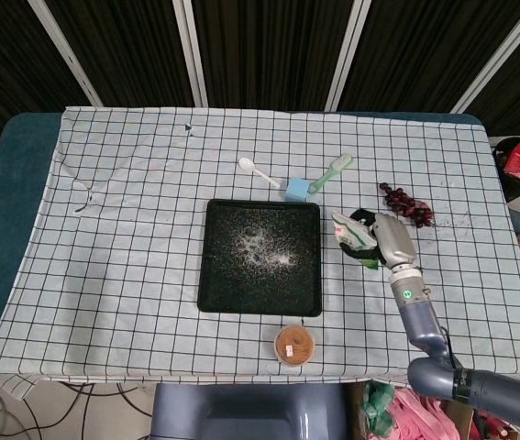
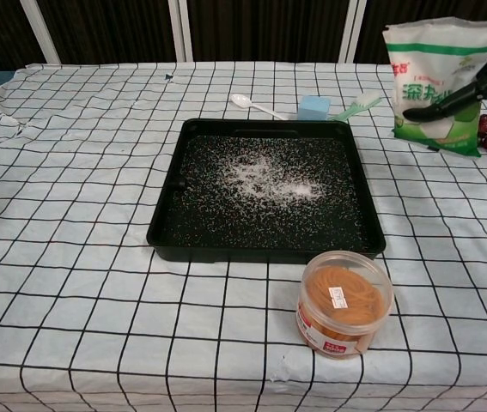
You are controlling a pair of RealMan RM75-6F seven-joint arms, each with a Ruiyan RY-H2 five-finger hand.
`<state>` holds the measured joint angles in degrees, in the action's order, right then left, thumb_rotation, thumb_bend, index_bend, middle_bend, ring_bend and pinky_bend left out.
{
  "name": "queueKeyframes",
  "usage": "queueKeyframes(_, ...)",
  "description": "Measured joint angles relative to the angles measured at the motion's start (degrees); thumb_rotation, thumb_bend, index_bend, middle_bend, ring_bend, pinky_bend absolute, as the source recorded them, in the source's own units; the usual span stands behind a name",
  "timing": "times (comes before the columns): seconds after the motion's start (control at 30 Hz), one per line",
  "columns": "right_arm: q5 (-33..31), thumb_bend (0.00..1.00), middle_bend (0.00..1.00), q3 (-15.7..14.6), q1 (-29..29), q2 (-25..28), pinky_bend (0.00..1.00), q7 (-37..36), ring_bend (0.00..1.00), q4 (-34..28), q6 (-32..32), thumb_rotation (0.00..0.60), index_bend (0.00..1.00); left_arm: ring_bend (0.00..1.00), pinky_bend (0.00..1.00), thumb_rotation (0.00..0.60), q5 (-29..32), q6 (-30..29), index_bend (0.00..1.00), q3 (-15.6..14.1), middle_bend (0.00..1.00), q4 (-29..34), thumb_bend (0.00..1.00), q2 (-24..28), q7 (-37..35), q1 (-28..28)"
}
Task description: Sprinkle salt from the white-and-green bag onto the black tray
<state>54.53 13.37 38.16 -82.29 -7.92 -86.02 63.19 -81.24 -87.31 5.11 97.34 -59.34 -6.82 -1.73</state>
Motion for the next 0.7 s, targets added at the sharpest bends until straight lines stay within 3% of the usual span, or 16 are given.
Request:
queueKeyframes(0.43, 1.7, 0.29, 0.43, 1.5, -1.9, -10.3, 0.55, -3.1, 0.52, 10.9, 0.9, 0.600, 0.51, 0.00, 0.00, 0.600, 0.2, 0.1, 0.22, 0.1, 0.05, 0.0, 0.62, 0.1, -0.2, 0.0)
queueKeyframes(0.7, 3.4, 0.29, 0.42, 2.4, -2.7, -14.6, 0.55, -4.0, 0.52, 14.5, 1.8, 0.600, 0.51, 0.00, 0.00, 0.600, 0.1, 0.0, 0.22, 0.1, 0.05, 0.0, 0.62, 0.1, -0.2, 0.0)
